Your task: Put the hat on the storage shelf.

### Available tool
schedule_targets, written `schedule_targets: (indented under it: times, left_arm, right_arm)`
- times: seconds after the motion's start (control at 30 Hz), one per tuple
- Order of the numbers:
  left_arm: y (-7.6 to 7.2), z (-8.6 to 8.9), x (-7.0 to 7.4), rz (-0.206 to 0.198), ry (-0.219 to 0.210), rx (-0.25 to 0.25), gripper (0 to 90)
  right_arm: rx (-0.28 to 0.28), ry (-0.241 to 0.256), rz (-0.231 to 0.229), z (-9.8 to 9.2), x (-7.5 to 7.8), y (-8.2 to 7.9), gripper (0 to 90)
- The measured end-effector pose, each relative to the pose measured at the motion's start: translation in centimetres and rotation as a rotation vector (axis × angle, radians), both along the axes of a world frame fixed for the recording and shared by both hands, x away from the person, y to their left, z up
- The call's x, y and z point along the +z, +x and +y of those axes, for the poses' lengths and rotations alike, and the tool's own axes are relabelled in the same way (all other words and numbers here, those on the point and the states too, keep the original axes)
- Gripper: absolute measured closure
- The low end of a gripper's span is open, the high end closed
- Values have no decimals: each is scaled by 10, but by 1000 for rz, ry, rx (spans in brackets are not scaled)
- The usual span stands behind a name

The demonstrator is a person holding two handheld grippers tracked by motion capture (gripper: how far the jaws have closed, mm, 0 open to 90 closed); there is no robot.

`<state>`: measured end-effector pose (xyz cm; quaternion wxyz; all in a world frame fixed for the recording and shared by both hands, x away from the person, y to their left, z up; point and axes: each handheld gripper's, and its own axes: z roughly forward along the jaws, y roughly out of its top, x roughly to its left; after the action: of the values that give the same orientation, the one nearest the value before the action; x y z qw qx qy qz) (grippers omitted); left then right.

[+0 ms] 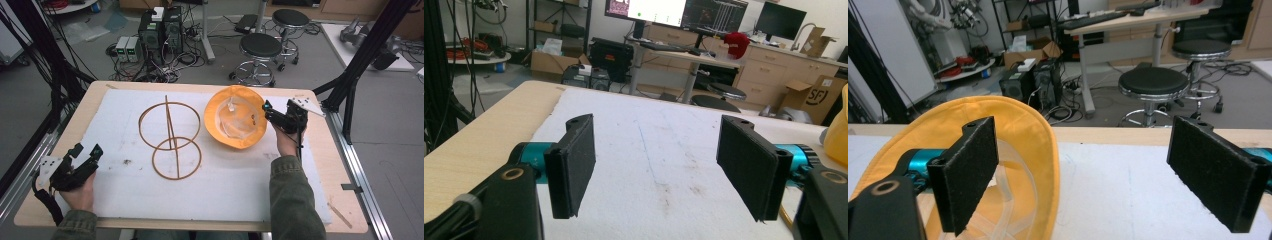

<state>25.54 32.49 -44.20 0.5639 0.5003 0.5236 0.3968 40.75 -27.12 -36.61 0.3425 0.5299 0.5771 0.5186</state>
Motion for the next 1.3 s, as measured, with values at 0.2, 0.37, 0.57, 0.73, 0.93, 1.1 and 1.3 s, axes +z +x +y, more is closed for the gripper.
schedule_targets:
  times: [0.2,0.37,0.57,0.73,0.93,1.1,1.3]
  left_arm:
    - [0,1,0,-4,-6,4,320]
    - [0,2,0,-4,-8,5,320]
    - [0,3,1,-7,-8,7,320]
    - [0,3,1,-5,-1,6,321]
    - [0,2,0,-4,-7,5,321]
    - [0,2,1,-9,0,7,321]
    - [-1,0,1,-8,3,3,322]
  right_arm:
    - [9,-8,52,7,1,17,119]
    - [19,-42,106,13,0,29,153]
    - [16,-87,174,19,-5,36,237]
    - [35,-92,223,20,-8,38,385]
    - [70,31,309,12,-9,37,817]
    - [119,69,294,10,-5,35,859]
    - [126,37,265,16,-1,30,859]
